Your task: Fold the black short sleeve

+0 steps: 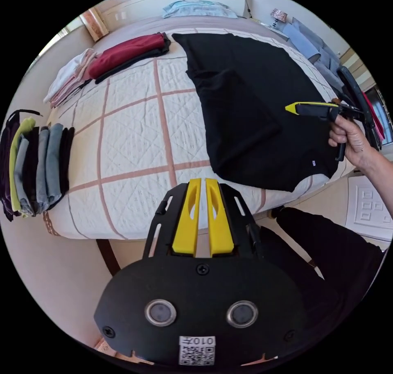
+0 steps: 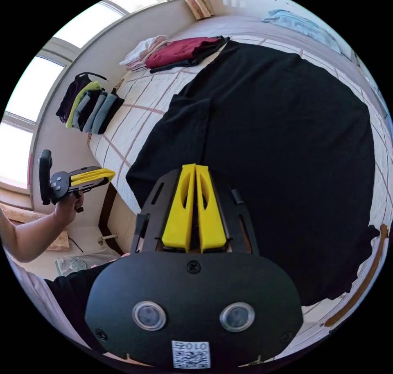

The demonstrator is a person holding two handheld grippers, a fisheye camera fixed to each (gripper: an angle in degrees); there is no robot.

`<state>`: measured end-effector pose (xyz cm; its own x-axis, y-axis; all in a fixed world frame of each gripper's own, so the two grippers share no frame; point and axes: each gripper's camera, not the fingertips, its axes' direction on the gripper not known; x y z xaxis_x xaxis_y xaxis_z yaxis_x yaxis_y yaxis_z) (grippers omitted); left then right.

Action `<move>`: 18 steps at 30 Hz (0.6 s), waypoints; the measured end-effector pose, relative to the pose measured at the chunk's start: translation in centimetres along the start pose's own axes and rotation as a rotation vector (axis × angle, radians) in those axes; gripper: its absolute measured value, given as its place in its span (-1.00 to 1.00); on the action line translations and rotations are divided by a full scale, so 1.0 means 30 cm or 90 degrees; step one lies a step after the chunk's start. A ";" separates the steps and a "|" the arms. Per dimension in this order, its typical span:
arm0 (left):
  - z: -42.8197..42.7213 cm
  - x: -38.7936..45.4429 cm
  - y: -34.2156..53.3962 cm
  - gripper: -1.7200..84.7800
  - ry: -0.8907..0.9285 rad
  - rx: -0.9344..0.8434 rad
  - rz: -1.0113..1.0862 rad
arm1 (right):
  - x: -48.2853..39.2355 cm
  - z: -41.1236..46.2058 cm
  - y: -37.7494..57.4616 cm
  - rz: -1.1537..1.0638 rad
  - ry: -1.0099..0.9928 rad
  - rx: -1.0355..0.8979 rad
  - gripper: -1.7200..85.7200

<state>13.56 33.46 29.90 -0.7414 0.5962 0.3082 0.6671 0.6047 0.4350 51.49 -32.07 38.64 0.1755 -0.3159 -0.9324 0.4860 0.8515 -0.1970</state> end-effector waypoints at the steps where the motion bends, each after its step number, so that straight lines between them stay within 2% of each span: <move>1: -0.022 0.014 -0.017 -0.95 -0.005 0.012 0.005 | -0.001 0.017 0.015 -0.022 -0.009 0.010 -0.91; 5: -0.018 0.084 -0.121 -0.96 0.015 0.032 0.049 | 0.034 0.186 0.061 -0.071 -0.004 -0.051 -0.92; 7: 0.050 0.129 -0.201 -0.96 0.043 -0.016 0.076 | 0.084 0.271 0.088 -0.068 -0.002 -0.088 -0.92; 10: 0.097 0.130 -0.244 -0.96 0.066 -0.046 0.033 | 0.215 0.275 0.146 -0.027 -0.130 -0.078 -0.93; 12: 0.064 0.114 -0.265 -0.96 0.088 -0.048 -0.012 | 0.284 0.200 0.219 -0.005 -0.124 -0.005 -0.93; 14: -0.011 0.123 -0.288 -0.96 0.073 -0.017 -0.025 | 0.389 0.036 0.379 0.050 -0.059 0.127 -0.92; 16: -0.136 0.196 -0.369 -0.95 0.072 0.037 0.027 | 0.483 -0.084 0.548 0.135 0.038 0.216 -0.91; 18: -0.214 0.285 -0.471 -0.93 0.139 0.090 0.088 | 0.591 -0.172 0.738 0.240 0.126 0.273 -0.89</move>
<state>-2.67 26.63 31.83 -0.6311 0.5597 0.5371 0.7548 0.6028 0.2587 60.93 -16.67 16.19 0.2599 0.0946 -0.9610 0.7302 0.6319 0.2597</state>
